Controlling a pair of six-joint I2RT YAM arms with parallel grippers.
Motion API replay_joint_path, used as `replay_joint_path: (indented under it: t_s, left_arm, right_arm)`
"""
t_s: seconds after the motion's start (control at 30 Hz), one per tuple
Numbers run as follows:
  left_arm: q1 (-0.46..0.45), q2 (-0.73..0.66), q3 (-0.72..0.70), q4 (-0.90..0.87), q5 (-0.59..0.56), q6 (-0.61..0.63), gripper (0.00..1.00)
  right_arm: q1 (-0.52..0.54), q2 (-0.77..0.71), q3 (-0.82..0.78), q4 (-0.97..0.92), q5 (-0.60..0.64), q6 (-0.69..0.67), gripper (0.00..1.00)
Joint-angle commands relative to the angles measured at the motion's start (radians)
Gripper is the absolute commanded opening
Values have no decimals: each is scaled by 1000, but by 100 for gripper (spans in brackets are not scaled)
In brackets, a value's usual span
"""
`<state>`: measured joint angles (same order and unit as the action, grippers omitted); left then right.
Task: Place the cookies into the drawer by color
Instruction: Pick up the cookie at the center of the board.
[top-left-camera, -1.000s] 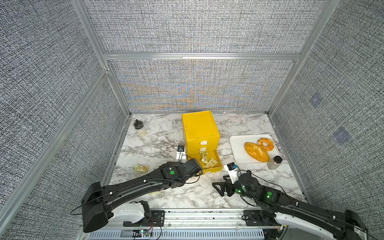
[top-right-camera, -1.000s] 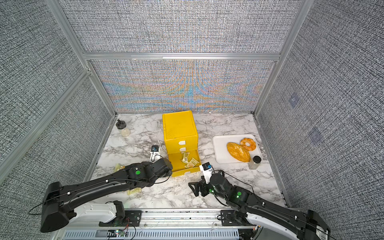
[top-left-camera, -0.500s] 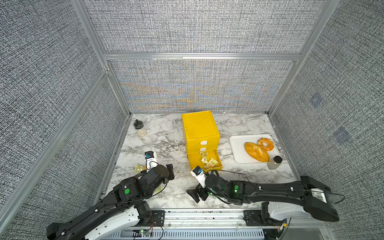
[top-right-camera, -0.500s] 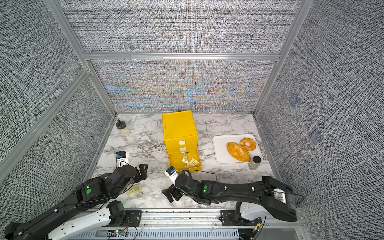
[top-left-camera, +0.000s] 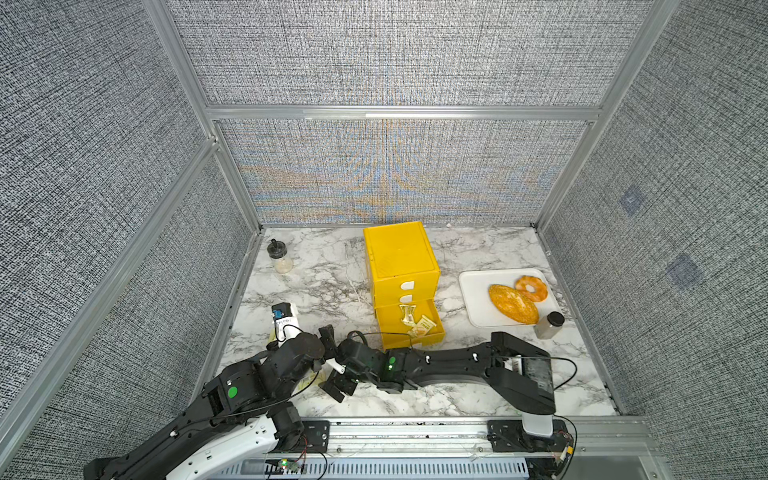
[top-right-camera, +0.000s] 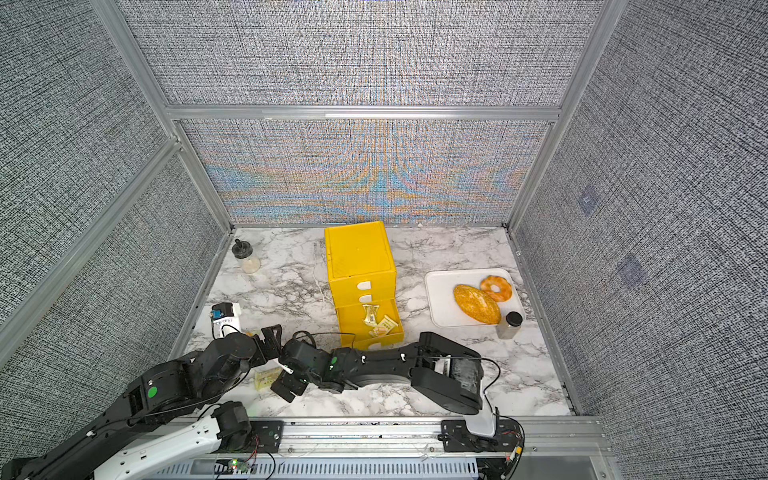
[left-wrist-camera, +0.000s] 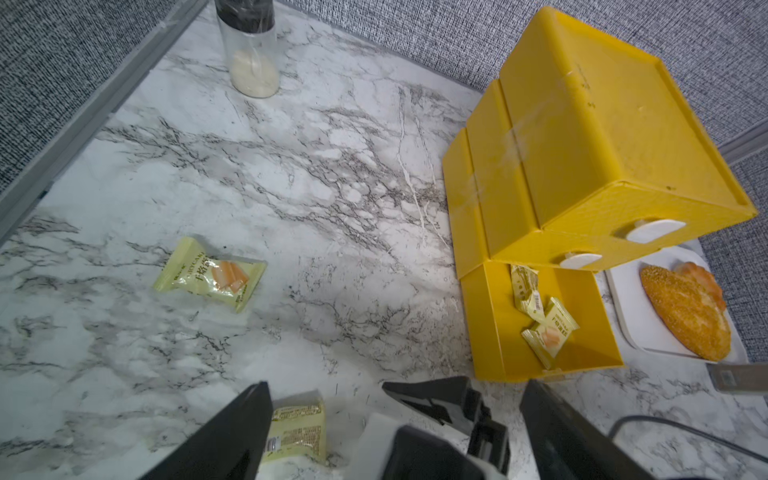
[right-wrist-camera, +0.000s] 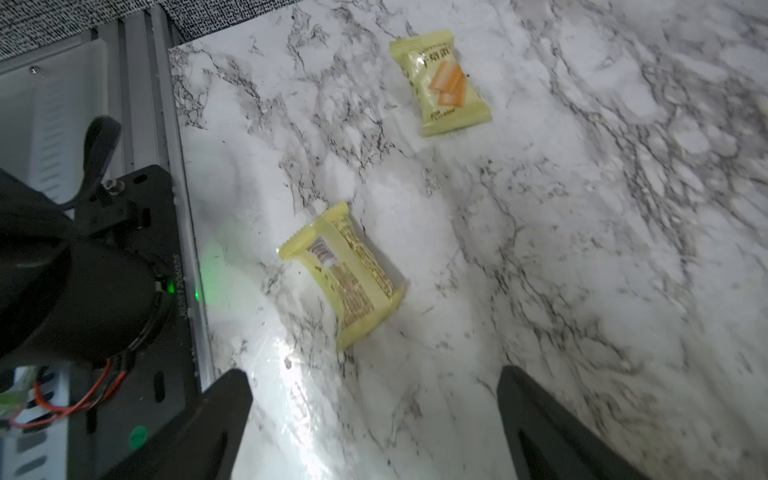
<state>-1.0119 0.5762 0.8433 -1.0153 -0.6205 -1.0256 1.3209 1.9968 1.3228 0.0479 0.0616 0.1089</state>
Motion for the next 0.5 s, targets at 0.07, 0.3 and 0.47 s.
replay_joint_path:
  t_s: [0.07, 0.3, 0.47]
  left_arm:
    - [0, -32, -4, -12, -5, 0, 99]
    - [0, -66, -10, -17, -17, -3, 99]
    - [-1, -64, -14, -23, -13, -6, 99]
  right_arm:
    - [-2, 109, 118, -25, -56, -105, 93]
    - [-4, 242, 255, -78, -54, -121, 88]
    - [-4, 300, 296, -106, -45, -114, 81]
